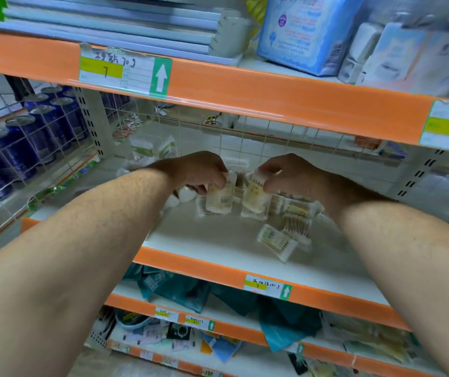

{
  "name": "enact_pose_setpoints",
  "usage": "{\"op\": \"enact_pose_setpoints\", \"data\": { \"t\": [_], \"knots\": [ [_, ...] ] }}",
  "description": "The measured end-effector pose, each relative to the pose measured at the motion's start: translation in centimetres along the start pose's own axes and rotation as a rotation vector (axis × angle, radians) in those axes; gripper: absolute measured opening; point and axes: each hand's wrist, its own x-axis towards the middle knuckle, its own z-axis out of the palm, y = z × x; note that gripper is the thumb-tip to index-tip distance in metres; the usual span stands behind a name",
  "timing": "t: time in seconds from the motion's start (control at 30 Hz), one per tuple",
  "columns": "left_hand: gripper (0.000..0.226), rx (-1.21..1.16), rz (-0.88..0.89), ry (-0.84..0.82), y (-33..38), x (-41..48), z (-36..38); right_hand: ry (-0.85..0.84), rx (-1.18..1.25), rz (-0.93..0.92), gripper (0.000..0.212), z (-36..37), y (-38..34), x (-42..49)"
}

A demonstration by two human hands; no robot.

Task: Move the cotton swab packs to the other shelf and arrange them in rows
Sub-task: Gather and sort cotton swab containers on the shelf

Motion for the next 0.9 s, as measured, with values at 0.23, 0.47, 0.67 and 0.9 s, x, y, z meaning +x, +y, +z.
{"op": "enact_pose_setpoints", "data": {
  "t": [0.23,0.47,0.67,0.9],
  "knots": [
    [0.033,0.172,0.207,-0.009,2.7,0.5,0.5,0.118,-0.183,0.124,0.020,-0.5,0.2,-2.9],
    [0.044,0.319,0.415,-0.071,6.4,1.2,4.6,0.134,-0.204,0.301,0.035,-0.7,1.5,-9.2],
    [0.041,0.301,0.588,-0.189,13.4,0.7,10.9,0.252,-0.257,0.487,0.019,-2.8,5.6,-17.8],
    [0.031,0.369,0.776,-0.287,25.0,-2.2,21.0,0.475,-0.126,0.703,0.043,-5.8,12.4,-30.9]
  ]
}}
